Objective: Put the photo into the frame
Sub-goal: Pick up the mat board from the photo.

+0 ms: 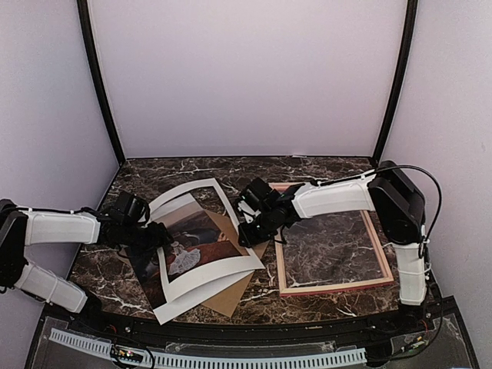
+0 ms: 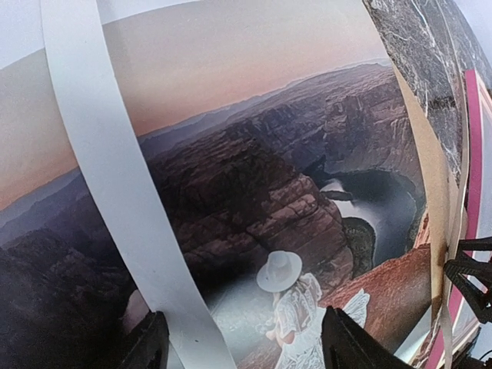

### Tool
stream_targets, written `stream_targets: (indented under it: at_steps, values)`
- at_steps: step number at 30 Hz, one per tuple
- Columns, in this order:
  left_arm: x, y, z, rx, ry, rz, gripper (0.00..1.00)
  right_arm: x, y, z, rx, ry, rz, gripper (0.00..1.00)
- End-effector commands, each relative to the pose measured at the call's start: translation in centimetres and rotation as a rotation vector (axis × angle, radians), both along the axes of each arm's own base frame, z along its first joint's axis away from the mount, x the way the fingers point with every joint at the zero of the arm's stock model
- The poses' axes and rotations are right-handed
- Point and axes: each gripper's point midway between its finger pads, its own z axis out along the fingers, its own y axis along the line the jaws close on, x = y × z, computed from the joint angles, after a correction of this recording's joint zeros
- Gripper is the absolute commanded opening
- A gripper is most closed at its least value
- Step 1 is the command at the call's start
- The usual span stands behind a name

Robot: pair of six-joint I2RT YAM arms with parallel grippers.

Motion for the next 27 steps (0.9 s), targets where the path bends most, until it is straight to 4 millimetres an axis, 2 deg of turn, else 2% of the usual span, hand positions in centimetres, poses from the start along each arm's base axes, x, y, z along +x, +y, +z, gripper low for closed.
stream_targets:
  at_steps: [1, 9, 21, 27]
  values:
    - [-0.6, 0.6, -0.6, 0.073, 0.038, -0.034, 0.71, -0.3, -1.7, -1.8, -0.135, -0.004, -0.011, 0.29]
    - [0.2, 1.1, 1.5, 0.139, 0.017, -0.062, 0.76, 0.2, -1.2, -0.3, -0.107, -0.009, -0.045, 0.21]
    - [-1.8, 2.8, 2.8, 0.199, 0.047, -0.061, 0.82, 1.3, -0.9, 0.7, -0.062, -0.003, -0.105, 0.15]
    - [-2.2, 4.1, 4.6, 0.252, 0.018, -0.039, 0.85, 1.6, -1.2, 1.0, -0.050, -0.001, -0.116, 0.14]
